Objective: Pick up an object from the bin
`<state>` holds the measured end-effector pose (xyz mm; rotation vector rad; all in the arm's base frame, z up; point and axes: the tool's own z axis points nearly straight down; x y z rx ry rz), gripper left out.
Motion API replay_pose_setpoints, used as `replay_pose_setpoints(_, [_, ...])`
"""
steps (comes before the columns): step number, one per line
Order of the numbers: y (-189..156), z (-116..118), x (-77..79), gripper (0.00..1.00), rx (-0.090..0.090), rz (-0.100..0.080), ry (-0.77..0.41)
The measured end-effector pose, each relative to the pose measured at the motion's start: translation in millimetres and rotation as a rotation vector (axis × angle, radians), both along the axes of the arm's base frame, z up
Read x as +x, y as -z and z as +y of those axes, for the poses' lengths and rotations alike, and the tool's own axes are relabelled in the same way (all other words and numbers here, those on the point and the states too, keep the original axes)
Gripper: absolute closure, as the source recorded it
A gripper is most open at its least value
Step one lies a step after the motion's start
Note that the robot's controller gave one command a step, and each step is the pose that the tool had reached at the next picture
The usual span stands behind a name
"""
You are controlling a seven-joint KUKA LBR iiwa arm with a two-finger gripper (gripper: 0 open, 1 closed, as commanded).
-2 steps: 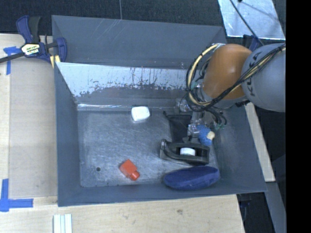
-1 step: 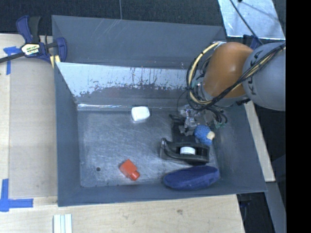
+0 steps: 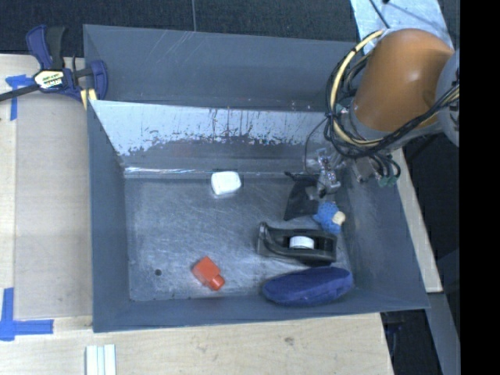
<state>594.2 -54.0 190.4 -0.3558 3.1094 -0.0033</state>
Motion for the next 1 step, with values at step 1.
replay_pose_setpoints(1, [-73.5,-15.5,-12.2,1.00,-0.006,0.003,-0.473])
